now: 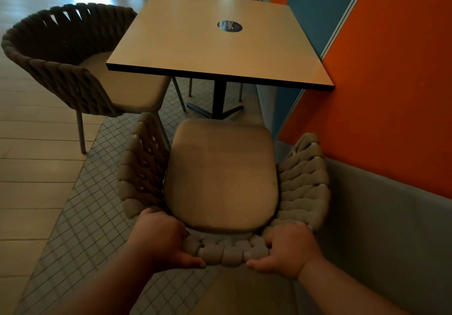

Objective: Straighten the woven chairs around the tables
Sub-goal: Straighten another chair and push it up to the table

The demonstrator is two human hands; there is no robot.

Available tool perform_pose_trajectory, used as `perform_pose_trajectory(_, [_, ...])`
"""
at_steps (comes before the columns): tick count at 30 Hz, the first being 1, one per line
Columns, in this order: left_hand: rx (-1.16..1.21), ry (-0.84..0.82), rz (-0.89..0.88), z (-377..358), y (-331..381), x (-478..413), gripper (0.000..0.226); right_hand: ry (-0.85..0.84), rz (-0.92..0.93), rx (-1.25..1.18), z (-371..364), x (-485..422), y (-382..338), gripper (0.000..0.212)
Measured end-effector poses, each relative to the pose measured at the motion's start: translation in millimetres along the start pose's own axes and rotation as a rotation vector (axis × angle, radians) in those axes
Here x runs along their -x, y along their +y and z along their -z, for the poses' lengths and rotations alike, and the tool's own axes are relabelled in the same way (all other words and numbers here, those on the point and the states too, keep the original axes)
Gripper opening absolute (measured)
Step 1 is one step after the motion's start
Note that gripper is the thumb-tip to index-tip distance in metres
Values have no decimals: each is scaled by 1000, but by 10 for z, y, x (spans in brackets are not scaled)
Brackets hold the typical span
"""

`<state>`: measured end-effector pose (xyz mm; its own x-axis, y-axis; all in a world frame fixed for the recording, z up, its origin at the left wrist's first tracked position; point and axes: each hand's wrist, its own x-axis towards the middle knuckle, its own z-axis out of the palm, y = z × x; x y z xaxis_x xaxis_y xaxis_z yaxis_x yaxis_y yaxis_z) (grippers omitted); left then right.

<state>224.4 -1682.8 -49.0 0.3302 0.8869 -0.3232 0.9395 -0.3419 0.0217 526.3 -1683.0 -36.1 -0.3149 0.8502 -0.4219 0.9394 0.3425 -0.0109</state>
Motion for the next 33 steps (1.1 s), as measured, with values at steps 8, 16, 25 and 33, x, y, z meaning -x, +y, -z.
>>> perform_pose_trajectory(8, [-52,44,39,91,-40,-398,101,122,32,26,49,-390,271,84])
perform_pose_trajectory(16, [-62,67,40,189,-13,-710,100,156,22,77,91,-644,538,92])
perform_pose_trajectory(25, [-72,51,70,170,17,-814,101,154,-3,70,93,-704,641,86])
perform_pose_trajectory(33, [-10,-27,119,165,35,-717,102,-99,-53,115,176,-687,541,107])
